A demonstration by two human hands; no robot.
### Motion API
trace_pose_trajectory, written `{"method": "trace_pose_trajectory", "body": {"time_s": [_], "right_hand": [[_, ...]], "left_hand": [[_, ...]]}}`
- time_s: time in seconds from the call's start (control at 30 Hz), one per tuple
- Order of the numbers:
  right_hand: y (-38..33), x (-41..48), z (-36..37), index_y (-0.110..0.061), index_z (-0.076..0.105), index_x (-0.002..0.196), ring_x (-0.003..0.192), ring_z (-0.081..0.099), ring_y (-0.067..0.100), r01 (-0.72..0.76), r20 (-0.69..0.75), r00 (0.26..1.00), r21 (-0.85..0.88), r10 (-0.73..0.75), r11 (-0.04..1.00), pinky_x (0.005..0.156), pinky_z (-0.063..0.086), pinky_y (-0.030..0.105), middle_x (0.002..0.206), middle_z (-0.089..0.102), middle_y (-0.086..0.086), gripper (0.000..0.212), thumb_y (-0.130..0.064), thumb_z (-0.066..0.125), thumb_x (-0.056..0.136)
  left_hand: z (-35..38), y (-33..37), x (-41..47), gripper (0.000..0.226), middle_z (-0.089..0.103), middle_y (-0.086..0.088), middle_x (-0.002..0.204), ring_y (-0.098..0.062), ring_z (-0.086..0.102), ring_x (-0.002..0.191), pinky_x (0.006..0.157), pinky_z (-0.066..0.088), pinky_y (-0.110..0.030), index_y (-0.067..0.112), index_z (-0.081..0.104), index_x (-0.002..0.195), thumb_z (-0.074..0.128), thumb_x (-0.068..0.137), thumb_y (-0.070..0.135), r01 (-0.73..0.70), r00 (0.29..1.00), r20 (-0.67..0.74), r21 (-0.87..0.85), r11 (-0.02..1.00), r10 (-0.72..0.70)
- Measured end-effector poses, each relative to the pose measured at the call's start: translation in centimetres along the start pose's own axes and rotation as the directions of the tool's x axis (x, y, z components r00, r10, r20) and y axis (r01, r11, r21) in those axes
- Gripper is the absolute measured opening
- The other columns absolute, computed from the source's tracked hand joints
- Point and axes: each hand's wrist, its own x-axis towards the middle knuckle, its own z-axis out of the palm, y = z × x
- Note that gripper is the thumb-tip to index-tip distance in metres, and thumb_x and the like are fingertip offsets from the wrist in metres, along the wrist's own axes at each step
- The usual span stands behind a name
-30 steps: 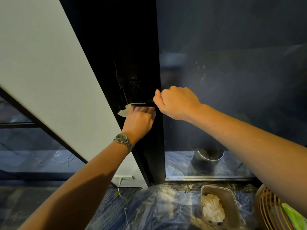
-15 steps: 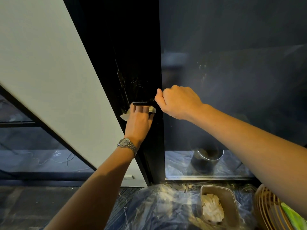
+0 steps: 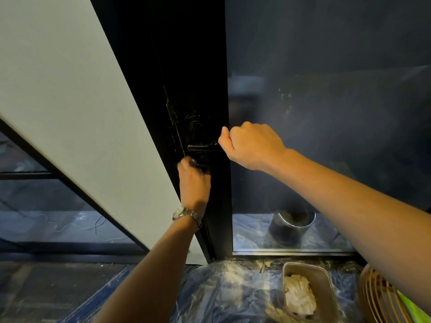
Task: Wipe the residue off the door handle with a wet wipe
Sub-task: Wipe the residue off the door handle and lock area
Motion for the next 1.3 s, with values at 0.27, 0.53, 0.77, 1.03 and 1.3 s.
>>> {"method": "trace_pose_trajectory", "body": {"time_s": [0.27, 0.53, 0.77, 1.03, 1.3], "right_hand": [[0.0, 0.2, 0.0, -0.011, 0.040, 0.045, 0.041, 0.041, 0.019, -0.001, 0.016, 1.000, 0.001, 0.001, 1.000, 0.048, 0.039, 0.030, 0.042, 0.039, 0.000, 0.060, -0.029, 0.025, 0.101], [0.1, 0.2, 0.2, -0.010, 0.042, 0.047, 0.044, 0.046, 0.022, 0.001, 0.005, 1.000, -0.001, -0.001, 1.000, 0.051, 0.041, 0.031, 0.043, 0.041, 0.001, 0.060, -0.029, 0.025, 0.101], [0.1, 0.0, 0.2, -0.011, 0.044, 0.047, 0.041, 0.043, 0.018, 0.004, 0.004, 1.000, 0.006, -0.004, 1.000, 0.046, 0.037, 0.027, 0.042, 0.041, 0.000, 0.061, -0.030, 0.024, 0.101], [0.0, 0.0, 0.2, -0.012, 0.042, 0.046, 0.040, 0.042, 0.017, 0.000, -0.004, 1.000, 0.002, 0.000, 1.000, 0.046, 0.036, 0.027, 0.043, 0.041, 0.000, 0.060, -0.029, 0.025, 0.101], [0.1, 0.1, 0.2, -0.011, 0.041, 0.046, 0.040, 0.041, 0.018, -0.002, -0.004, 1.000, -0.002, 0.002, 1.000, 0.045, 0.035, 0.027, 0.042, 0.040, 0.000, 0.060, -0.028, 0.025, 0.101]], "left_hand": [[1.0, 2.2, -0.8, 0.033, 0.058, -0.006, 0.108, -0.015, 0.053, 0.092, 0.079, 0.038, -0.018, 0.009, 0.047, 0.120, 0.046, 0.088, 0.003, 0.345, 0.889, -0.153, -0.398, 0.850, -0.432], [-0.8, 2.1, -0.4, 0.023, 0.059, -0.010, 0.104, -0.019, 0.053, 0.083, 0.070, 0.045, -0.023, 0.006, 0.058, 0.107, 0.044, 0.089, 0.003, -0.109, 0.972, -0.220, -0.123, 0.986, 0.080], [-0.4, 2.3, -0.2, 0.021, 0.050, -0.011, 0.116, -0.016, 0.049, 0.099, 0.080, 0.037, -0.019, 0.006, 0.058, 0.108, 0.047, 0.091, 0.008, -0.192, 0.973, -0.129, -0.005, 0.981, 0.190], [-1.5, 0.9, -0.3, 0.021, 0.060, -0.017, 0.112, -0.031, 0.051, 0.108, 0.093, 0.047, -0.037, -0.001, 0.065, 0.102, 0.050, 0.090, 0.007, -0.616, 0.787, 0.237, 0.292, 0.731, 0.569], [-1.4, 1.6, 0.2, 0.025, 0.048, -0.011, 0.118, -0.020, 0.050, 0.097, 0.076, 0.035, -0.014, 0.007, 0.058, 0.112, 0.045, 0.092, 0.011, -0.316, 0.948, 0.014, 0.167, 0.934, 0.318]]}}
